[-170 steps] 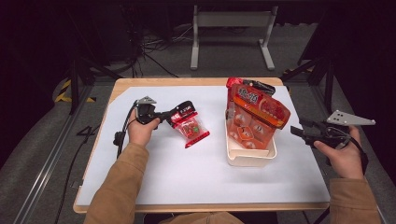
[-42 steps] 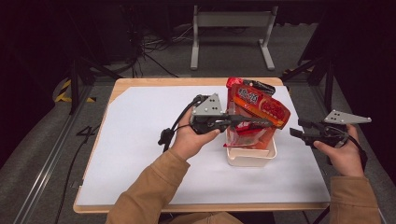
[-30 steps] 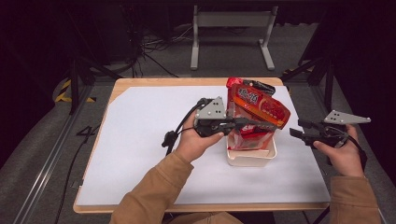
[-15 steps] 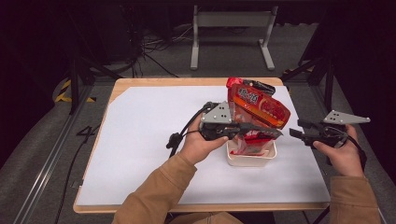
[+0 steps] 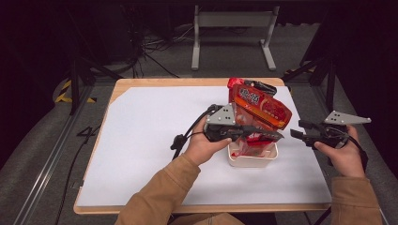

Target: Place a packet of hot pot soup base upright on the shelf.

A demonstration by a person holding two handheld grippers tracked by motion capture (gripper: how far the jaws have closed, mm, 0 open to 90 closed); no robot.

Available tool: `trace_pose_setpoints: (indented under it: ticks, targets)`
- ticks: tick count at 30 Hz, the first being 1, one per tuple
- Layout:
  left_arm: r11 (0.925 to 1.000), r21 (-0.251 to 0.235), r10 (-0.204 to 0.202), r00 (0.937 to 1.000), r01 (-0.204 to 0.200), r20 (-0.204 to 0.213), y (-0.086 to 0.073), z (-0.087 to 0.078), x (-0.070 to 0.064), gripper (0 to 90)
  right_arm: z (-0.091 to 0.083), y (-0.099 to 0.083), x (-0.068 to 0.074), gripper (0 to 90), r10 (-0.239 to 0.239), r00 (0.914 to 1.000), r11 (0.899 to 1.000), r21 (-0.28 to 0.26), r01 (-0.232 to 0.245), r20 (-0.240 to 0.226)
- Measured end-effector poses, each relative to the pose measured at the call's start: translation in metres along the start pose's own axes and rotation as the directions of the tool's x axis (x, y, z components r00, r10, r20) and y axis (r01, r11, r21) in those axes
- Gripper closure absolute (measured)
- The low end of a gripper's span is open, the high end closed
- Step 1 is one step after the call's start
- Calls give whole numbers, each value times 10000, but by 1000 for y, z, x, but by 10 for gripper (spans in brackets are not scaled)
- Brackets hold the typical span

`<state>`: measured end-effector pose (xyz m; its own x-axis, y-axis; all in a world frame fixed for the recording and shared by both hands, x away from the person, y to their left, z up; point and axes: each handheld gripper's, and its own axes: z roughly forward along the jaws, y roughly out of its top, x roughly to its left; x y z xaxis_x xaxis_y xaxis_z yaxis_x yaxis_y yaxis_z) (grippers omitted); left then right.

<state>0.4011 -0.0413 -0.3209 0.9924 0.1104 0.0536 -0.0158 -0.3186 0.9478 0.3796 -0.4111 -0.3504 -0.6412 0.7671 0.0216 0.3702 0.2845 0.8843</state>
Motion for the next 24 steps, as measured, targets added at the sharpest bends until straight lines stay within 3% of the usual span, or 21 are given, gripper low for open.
trace_pose_setpoints:
  ticks: [13,24]
  targets:
    - [9995,207,-236,9997,238,-66,-10,0,3,894,0,-1,-1,422,49,10000,10000,-7,-49,-18]
    - [9963,685,-519,9986,522,-56,-20,0,8,887,0,-1,0,419,68,10000,10000,32,-68,-72]
